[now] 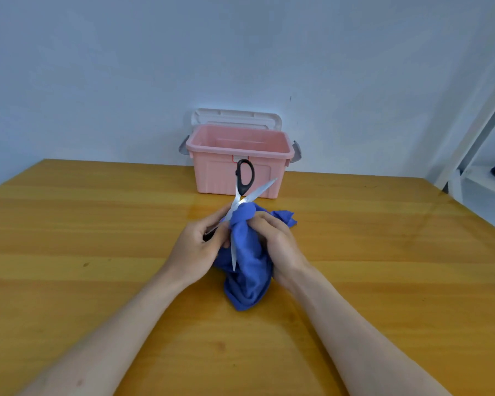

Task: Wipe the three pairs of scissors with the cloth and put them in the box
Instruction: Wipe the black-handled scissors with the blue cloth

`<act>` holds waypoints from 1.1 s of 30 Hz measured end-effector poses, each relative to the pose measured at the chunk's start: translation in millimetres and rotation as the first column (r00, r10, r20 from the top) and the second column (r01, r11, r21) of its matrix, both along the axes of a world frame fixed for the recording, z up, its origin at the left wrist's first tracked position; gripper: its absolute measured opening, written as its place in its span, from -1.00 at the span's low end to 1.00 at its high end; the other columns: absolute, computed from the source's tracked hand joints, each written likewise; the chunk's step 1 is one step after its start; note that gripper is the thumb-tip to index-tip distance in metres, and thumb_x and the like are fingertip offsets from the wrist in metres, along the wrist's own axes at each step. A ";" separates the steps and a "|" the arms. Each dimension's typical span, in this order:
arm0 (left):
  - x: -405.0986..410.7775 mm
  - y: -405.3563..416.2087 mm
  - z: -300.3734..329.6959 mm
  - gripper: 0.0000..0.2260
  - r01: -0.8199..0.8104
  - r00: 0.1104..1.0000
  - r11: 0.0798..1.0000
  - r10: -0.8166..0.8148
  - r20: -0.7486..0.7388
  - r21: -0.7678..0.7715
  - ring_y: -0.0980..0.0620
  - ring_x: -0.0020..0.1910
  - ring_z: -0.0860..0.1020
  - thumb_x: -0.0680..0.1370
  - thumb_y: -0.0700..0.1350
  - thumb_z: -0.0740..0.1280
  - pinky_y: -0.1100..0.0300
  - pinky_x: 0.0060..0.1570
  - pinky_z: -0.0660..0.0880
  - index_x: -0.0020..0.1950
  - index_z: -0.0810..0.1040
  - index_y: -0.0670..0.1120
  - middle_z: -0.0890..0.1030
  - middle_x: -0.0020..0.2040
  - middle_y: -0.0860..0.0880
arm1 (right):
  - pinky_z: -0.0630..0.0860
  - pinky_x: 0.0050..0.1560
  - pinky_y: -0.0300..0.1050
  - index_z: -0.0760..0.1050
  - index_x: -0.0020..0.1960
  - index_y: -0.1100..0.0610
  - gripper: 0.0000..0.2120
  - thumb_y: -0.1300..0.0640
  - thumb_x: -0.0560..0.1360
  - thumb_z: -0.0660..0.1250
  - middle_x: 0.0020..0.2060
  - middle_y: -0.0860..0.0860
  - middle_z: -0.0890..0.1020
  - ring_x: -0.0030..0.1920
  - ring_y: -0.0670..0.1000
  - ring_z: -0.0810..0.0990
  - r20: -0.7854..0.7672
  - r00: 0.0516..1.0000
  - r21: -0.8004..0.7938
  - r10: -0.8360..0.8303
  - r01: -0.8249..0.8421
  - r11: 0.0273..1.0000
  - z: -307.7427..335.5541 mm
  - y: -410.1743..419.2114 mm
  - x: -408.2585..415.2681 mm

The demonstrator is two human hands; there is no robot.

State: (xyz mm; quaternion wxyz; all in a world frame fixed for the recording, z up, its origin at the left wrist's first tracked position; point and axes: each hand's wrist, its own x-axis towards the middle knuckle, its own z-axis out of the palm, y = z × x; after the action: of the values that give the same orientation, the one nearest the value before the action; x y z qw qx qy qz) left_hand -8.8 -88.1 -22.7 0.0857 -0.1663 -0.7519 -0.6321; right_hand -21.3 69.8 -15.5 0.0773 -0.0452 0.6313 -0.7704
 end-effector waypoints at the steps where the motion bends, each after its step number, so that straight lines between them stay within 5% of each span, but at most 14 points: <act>1: 1.6 1.6 0.7 -0.67 0.010 1.000 1.000 -0.010 -0.009 -0.005 0.26 -0.46 0.41 0.65 -0.19 0.19 0.47 -0.38 0.33 0.39 0.46 0.02 0.55 -0.33 0.22 | 0.58 0.17 0.03 0.62 -0.05 0.22 -0.80 0.11 0.55 0.29 -0.07 0.20 0.70 0.07 0.14 0.67 -0.013 0.999 0.017 0.031 -0.031 0.999 0.4 -0.5 1.1; 5: 4.5 1.8 1.5 -0.72 0.042 0.998 0.996 -0.046 -0.048 -0.078 0.26 -0.07 0.62 0.64 -0.24 0.21 0.42 -0.12 0.44 0.24 0.57 0.06 0.69 -0.04 0.18 | 0.61 0.09 -0.06 0.63 -0.04 0.17 -0.82 0.18 0.61 0.26 -0.14 0.08 0.72 -0.02 0.05 0.69 -0.017 0.998 0.068 0.061 -0.060 0.996 3.9 -3.4 8.0; 9: 3.0 -3.1 0.9 -0.67 -0.001 0.997 0.981 -0.015 -0.082 -0.194 0.14 -0.02 0.64 0.63 -0.23 0.24 0.26 -0.08 0.53 0.26 0.54 0.14 0.68 -0.01 0.25 | 0.61 0.13 0.00 0.65 -0.03 0.15 -0.82 0.21 0.62 0.26 -0.06 0.14 0.72 0.00 0.09 0.69 -0.010 1.000 0.124 0.011 -0.010 0.992 5.5 -6.8 8.5; 12: -0.5 -5.1 3.4 -0.59 -0.064 0.997 0.975 0.054 -0.054 -0.214 0.17 -0.13 0.64 0.60 -0.17 0.30 0.31 -0.14 0.52 0.38 0.40 0.21 0.68 -0.14 0.25 | 0.62 0.09 -0.02 0.64 -0.02 0.17 -0.80 0.25 0.63 0.23 -0.04 0.19 0.71 -0.02 0.09 0.69 -0.029 1.000 0.151 -0.002 0.007 0.989 10.3 -4.4 8.1; 16: -2.3 -7.4 7.9 -0.86 -0.118 0.993 0.980 0.112 -0.042 -0.161 0.18 -0.32 0.59 0.58 -0.11 0.35 0.31 -0.22 0.45 0.09 0.64 0.06 0.63 -0.36 0.09 | 0.61 0.04 -0.04 0.62 0.00 0.25 -0.76 0.23 0.64 0.18 -0.07 0.23 0.70 -0.08 0.07 0.68 -0.024 0.999 0.237 0.024 -0.017 0.971 11.9 0.3 5.2; 21: -2.8 -9.9 8.3 -0.91 -0.158 0.987 0.984 0.157 -0.019 -0.079 0.02 -0.31 0.62 0.55 -0.08 0.38 0.14 -0.21 0.55 -0.07 0.69 0.02 0.65 -0.35 -0.05 | 0.53 -0.19 -0.24 0.62 -0.10 0.16 -0.73 0.10 0.64 0.22 -0.26 -0.02 0.67 -0.24 -0.11 0.63 -0.016 0.999 0.302 0.049 -0.042 0.952 10.4 0.6 4.4; 23: -1.8 -9.1 9.3 -0.92 -0.188 0.982 0.980 0.186 -0.035 -0.069 -0.04 -0.30 0.63 0.54 -0.08 0.40 0.07 -0.19 0.57 -0.09 0.69 0.02 0.66 -0.33 -0.07 | 0.55 -0.16 -0.21 0.62 -0.10 0.18 -0.74 0.10 0.64 0.24 -0.24 0.03 0.67 -0.20 -0.07 0.64 -0.030 0.998 0.278 0.057 -0.047 0.960 9.8 1.3 4.4; 28: -2.3 -8.3 11.0 -0.90 -0.237 0.969 0.970 0.231 -0.089 -0.062 0.13 -0.30 0.64 0.54 -0.13 0.40 0.27 -0.21 0.56 -0.10 0.69 0.04 0.67 -0.33 0.07 | 0.61 0.03 -0.13 0.62 0.11 0.25 -0.82 0.24 0.61 0.27 -0.04 0.16 0.71 -0.02 0.05 0.69 -0.117 0.991 0.129 0.069 -0.054 0.990 5.7 1.2 6.7; 33: -2.3 -13.1 10.2 -0.91 -0.217 0.971 0.974 0.209 -0.116 -0.065 0.14 -0.27 0.65 0.55 -0.15 0.38 0.32 -0.20 0.55 -0.06 0.69 -0.02 0.68 -0.30 0.09 | 0.59 -0.12 -0.21 0.66 0.04 0.22 -0.83 0.29 0.59 0.29 -0.14 0.07 0.73 -0.11 -0.02 0.70 -0.189 0.982 0.132 0.016 0.010 0.991 10.2 -1.6 8.1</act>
State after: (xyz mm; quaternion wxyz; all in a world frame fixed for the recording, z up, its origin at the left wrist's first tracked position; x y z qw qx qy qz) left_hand -11.1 -101.2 -12.4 0.1874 -0.1218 -0.7835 -0.5799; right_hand -13.2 68.2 -5.3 0.0208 -0.1140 0.6854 -0.7189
